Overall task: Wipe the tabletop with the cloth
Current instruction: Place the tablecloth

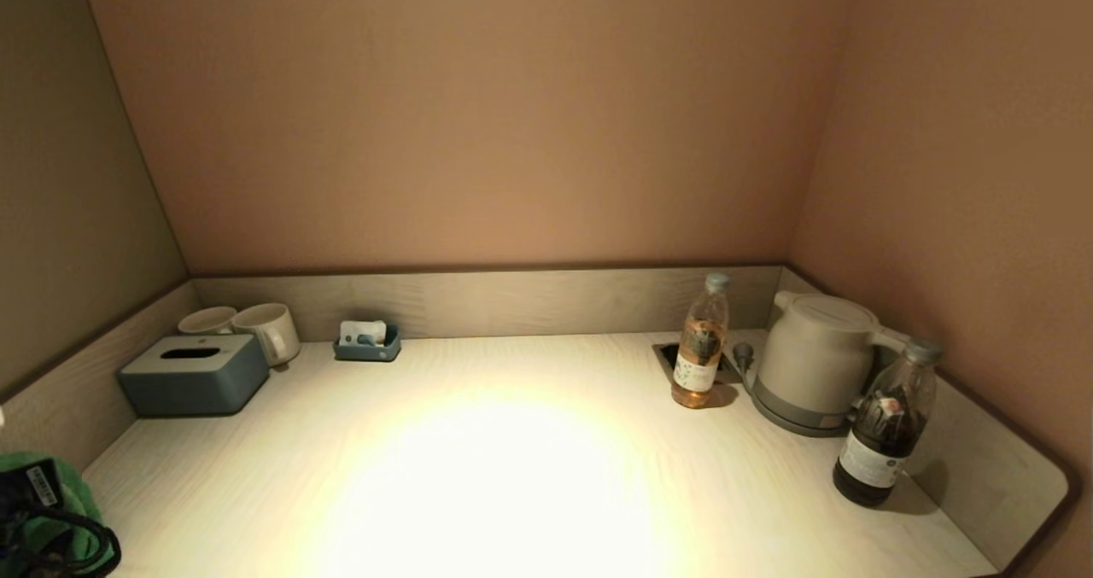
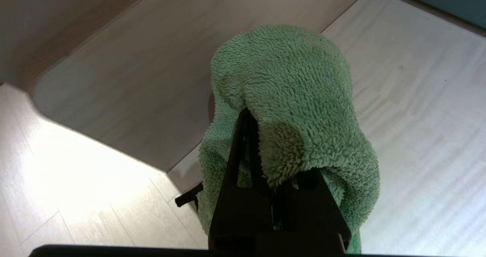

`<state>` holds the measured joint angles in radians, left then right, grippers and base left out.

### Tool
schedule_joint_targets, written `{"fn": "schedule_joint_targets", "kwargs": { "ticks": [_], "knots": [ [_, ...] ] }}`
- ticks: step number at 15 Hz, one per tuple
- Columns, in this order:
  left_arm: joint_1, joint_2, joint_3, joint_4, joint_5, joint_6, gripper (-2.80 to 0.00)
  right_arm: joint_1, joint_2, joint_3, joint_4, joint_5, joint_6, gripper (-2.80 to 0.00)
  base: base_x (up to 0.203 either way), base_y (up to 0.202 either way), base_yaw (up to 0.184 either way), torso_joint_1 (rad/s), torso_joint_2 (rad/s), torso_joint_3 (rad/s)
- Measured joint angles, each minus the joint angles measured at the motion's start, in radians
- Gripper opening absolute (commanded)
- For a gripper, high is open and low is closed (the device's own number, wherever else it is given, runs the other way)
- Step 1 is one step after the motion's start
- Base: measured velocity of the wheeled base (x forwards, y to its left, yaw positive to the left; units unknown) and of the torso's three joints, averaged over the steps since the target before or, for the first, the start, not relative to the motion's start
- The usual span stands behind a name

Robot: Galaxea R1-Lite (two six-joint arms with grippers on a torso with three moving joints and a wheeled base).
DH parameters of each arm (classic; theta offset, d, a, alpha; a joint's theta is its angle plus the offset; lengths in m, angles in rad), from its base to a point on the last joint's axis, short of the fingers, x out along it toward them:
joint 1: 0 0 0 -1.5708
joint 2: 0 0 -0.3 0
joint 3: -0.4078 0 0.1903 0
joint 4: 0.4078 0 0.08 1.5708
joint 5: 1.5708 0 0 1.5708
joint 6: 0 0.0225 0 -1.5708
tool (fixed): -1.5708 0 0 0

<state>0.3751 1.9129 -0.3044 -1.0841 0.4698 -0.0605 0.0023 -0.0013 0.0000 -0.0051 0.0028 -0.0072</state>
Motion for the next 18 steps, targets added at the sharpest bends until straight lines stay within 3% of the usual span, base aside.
{"fn": "schedule_joint_targets", "kwargs": {
  "ticks": [4, 10, 11, 18],
  "knots": [
    [0.0, 0.098, -0.007, -0.123, -0.042, 0.018, -2.8, 0.0, 0.0, 0.0, -0.001, 0.0, 0.0, -2.8, 0.0, 0.0, 0.0, 0.0, 0.0, 0.0],
    [-0.001, 0.23, 0.003, -0.27, -0.051, 0.049, -2.8, 0.0, 0.0, 0.0, 0.0, 0.0, 0.0, -2.8, 0.0, 0.0, 0.0, 0.0, 0.0, 0.0],
    [-0.001, 0.246, 0.005, -0.276, -0.051, 0.05, 0.0, 0.0, 0.0, 0.0, 0.0, 0.0, 0.0, -2.8, 0.0, 0.0, 0.0, 0.0, 0.0, 0.0],
    [0.0, 0.262, 0.005, -0.277, -0.054, 0.047, 0.0, 0.0, 0.0, 0.0, 0.0, 0.0, 0.0, -2.8, 0.0, 0.0, 0.0, 0.0, 0.0, 0.0]
  ]
}}
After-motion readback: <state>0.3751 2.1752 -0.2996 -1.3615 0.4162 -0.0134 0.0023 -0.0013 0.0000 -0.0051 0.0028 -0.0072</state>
